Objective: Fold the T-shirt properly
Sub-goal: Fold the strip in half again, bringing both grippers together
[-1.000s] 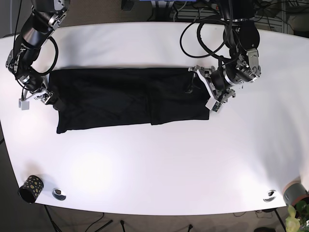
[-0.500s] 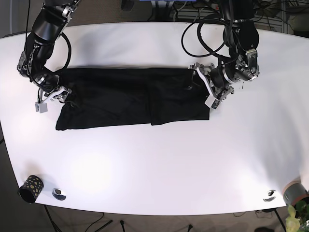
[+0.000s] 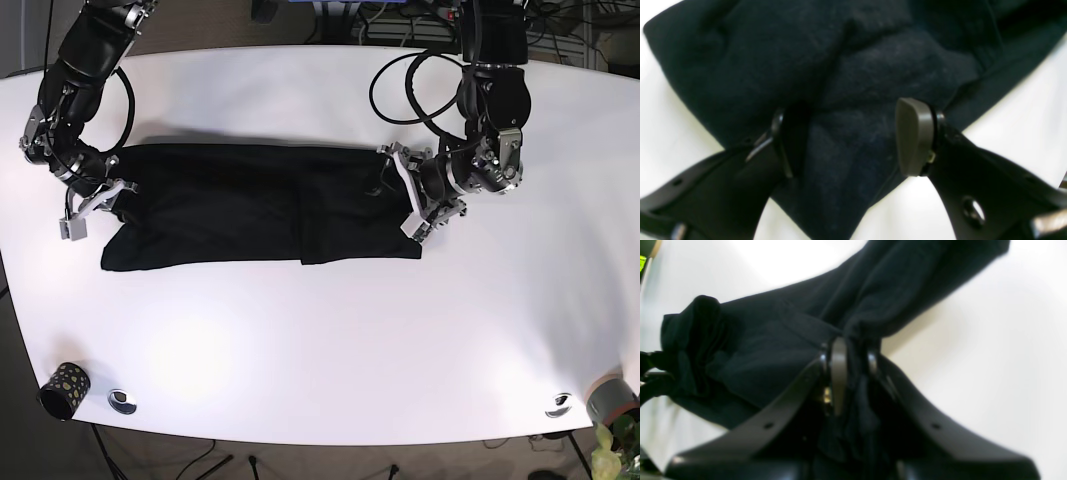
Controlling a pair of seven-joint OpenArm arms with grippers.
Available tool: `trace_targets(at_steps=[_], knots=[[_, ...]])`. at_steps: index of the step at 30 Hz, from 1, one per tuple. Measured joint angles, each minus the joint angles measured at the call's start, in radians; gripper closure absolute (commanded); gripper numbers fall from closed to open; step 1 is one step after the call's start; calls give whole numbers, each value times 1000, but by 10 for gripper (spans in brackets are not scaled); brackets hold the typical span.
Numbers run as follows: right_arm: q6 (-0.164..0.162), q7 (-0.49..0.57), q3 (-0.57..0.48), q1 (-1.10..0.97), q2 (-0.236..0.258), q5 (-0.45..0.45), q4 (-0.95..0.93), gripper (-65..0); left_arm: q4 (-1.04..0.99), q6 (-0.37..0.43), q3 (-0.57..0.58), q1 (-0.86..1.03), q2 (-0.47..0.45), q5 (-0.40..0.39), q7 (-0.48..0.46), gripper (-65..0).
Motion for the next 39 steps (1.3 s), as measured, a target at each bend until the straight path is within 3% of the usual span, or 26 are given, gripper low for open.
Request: trace_targets(at_steps=[4, 7, 13, 17, 18, 25, 30, 34, 39], knots=[[-34, -6, 0, -54, -1, -5, 152, -30, -62, 3, 59, -47, 14, -5, -16, -385], [-33, -10, 0, -83, -6, -5, 264, -30, -95, 10, 90, -66, 50, -2, -18, -385], [-21, -69, 0, -90, -48, -1, 435, -30, -142, 29, 158, -68, 107, -3, -62, -385], [5, -80, -95, -94, -64, 1, 490, -30, -172, 72, 220, -91, 116, -9, -82, -385], [20, -86, -121, -91, -71, 7, 494, -30, -180, 80, 230, -97, 117, -9, -82, -385], [20, -87, -165, -92, -136, -5, 506, -32, -192, 87, 246, -97, 137, -6, -95, -385], [21, -84, -285, -87, -179, -3, 479, -32, -192, 87, 247, -94, 141, -5, -94, -385], [22, -27, -320, -77, -234, -4, 401, -33, -191, 86, 246, -94, 142, -5, -95, -383], [17, 3, -362, -15, -243, -13, 279, -35, -168, 87, 245, -84, 144, 3, -94, -346]])
